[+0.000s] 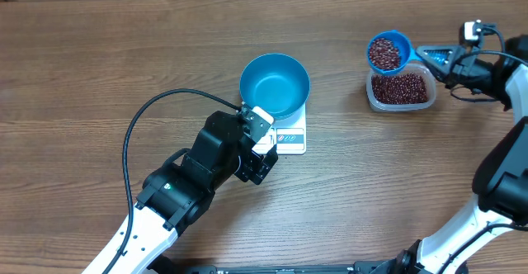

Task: Scoop item into bowl and weigh 150g on scale
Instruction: 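Lift the filled scoop with right gripper and carry it over the teal bowl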

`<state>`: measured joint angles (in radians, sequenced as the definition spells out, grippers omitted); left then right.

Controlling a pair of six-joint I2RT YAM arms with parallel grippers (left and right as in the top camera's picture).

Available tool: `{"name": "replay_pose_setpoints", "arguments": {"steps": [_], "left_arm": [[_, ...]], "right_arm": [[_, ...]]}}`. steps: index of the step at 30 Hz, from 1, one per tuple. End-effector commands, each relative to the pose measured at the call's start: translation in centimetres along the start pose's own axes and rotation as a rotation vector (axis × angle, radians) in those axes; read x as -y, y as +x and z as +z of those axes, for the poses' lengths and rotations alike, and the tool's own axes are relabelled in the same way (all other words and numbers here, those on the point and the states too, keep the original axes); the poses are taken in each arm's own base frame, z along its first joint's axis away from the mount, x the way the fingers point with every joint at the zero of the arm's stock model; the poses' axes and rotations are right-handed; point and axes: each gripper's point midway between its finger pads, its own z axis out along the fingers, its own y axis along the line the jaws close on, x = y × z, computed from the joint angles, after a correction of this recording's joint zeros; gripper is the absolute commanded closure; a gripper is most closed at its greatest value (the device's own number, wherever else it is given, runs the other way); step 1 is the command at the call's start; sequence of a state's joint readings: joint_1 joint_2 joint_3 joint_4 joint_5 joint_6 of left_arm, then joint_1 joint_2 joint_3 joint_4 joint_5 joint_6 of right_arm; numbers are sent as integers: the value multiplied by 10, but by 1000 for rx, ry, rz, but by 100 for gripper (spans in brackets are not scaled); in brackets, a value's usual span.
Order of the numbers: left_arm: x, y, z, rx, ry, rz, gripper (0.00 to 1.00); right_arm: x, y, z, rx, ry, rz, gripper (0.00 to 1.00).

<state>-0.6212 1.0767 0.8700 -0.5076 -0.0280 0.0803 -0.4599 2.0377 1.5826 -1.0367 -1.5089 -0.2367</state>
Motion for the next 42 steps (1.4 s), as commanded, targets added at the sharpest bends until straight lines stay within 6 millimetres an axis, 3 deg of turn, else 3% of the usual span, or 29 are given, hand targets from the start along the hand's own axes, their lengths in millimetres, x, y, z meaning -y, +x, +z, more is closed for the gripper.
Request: {"name": "replay_pose_setpoints", "arguments": {"steps": [1, 12, 16, 23, 30, 38, 42], "left_arm": [[-1, 2, 2, -6, -5, -6, 0], [-1, 2, 2, -6, -5, -6, 0], [-1, 2, 2, -6, -5, -6, 0], [-1, 2, 2, -6, -5, -6, 0], [-1, 2, 2, -6, -5, -6, 0], [-1, 2, 2, -6, -5, -6, 0], [-1, 2, 2, -6, -5, -6, 0]], "right_arm": [[-37, -2, 13, -23, -71, -77, 96], [-75, 19, 55, -136, -108, -134, 96], [-74, 17, 83, -173, 7, -125, 96], [-100, 14, 139, -198, 13, -189, 96], [-117, 39, 183, -260, -19, -255, 96], [-117, 49, 195, -280, -15, -272, 96], [-99, 55, 202, -269, 78, -254, 96]]}}
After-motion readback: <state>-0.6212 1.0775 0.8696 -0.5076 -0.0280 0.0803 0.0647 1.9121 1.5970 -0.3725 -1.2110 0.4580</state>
